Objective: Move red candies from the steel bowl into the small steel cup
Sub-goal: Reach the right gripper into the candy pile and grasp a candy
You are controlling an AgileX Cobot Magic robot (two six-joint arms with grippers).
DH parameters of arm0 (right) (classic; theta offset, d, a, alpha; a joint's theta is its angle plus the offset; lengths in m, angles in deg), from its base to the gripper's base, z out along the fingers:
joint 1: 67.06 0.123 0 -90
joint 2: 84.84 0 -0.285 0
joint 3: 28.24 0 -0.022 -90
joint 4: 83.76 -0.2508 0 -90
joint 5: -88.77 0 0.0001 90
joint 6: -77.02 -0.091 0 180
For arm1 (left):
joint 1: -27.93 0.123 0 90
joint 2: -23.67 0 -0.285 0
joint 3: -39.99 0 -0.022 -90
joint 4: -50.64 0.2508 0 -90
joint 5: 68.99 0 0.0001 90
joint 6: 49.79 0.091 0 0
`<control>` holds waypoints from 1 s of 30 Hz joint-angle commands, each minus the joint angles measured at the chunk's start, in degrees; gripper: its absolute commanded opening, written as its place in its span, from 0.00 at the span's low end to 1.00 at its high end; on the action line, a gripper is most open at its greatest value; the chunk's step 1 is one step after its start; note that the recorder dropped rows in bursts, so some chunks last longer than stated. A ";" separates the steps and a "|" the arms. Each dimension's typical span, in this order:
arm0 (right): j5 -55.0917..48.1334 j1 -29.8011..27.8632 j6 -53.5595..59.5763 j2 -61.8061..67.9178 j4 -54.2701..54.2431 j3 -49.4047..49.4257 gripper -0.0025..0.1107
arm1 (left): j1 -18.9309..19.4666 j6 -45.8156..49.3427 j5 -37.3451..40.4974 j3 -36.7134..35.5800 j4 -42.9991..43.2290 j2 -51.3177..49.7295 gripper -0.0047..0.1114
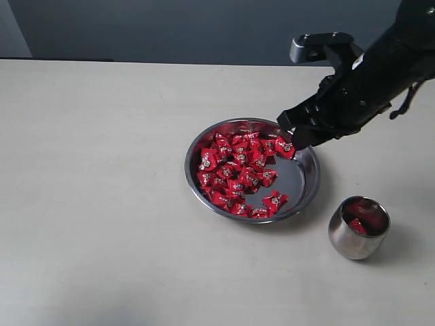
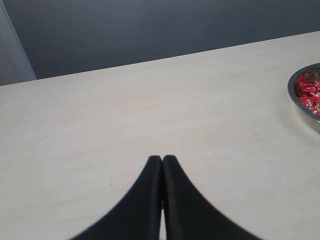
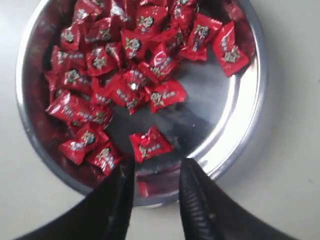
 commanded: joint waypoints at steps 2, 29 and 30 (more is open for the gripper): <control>1.21 -0.12 1.50 9.65 3.57 -7.43 0.30 | -0.47 -0.32 -0.19 0.06 0.09 0.25 0.04; -2.35 2.78 4.69 29.80 14.60 -24.25 0.30 | -0.47 -0.32 -0.19 0.06 0.09 0.25 0.04; -2.35 2.91 4.69 30.15 15.26 -24.25 0.30 | -0.47 -0.32 -0.19 0.06 0.09 0.25 0.04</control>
